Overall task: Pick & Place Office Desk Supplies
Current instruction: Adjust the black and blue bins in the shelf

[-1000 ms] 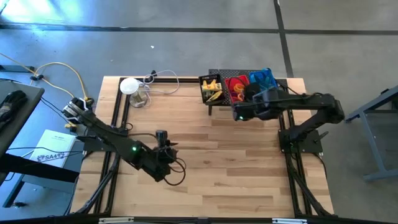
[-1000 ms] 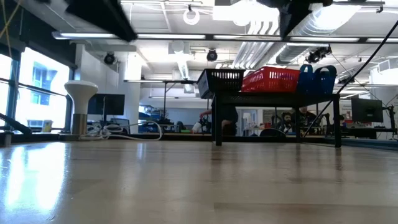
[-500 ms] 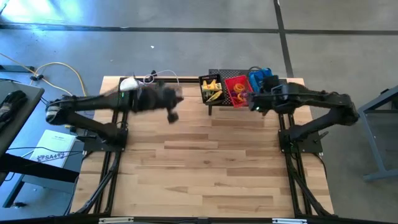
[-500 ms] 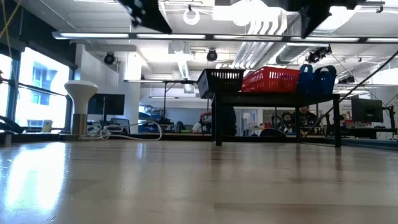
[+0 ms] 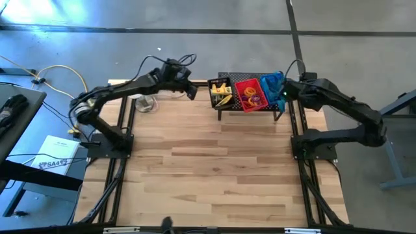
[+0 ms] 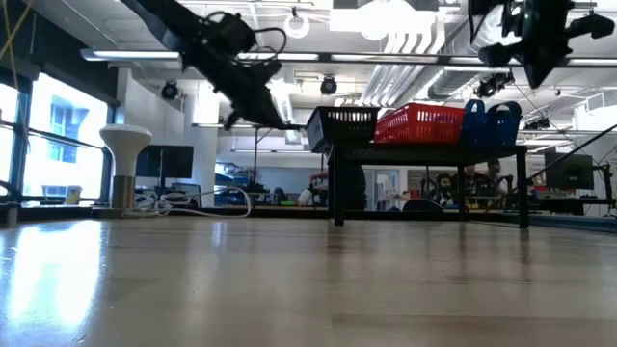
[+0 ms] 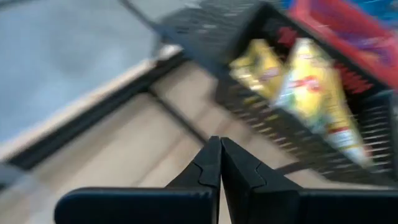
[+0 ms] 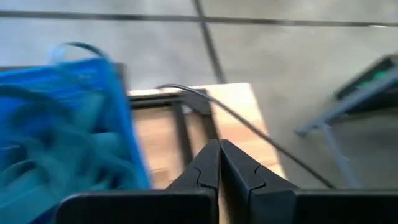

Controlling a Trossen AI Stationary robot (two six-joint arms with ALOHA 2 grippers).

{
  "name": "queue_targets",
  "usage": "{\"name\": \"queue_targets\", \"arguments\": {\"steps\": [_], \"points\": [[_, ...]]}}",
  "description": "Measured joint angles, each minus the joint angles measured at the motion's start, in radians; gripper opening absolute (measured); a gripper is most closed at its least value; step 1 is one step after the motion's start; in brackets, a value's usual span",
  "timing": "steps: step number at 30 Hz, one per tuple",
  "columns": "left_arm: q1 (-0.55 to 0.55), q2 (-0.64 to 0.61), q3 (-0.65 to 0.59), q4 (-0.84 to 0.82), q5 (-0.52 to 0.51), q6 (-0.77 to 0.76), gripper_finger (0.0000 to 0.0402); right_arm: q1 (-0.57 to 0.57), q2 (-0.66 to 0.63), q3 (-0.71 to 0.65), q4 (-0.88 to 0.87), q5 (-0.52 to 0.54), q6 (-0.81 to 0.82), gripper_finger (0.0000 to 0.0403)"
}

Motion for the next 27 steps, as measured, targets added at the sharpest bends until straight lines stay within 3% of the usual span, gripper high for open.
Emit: {"name": "queue_targets", "arguments": {"steps": [3,12,21,27], "points": [[-0.019,0.07,0.0,0.117,0.091,-0.059,0.0,-0.098,-0.001,-0.043,0.061,-0.026,-0.103,0.0002],[-0.032,0.157,0.0,0.248,0.063,-0.145,0.0,-0.314,0.0,-0.19,0.243,-0.087,-0.286,0.0002],[-0.032,0.157,0.0,0.297,0.048,-0.143,0.0,-0.37,0.0,-0.265,0.489,-0.208,-0.439,0.0002],[-0.032,0.157,0.0,0.299,0.035,-0.121,0.0,-0.369,0.0,-0.275,0.518,-0.254,-0.441,0.0002]]}}
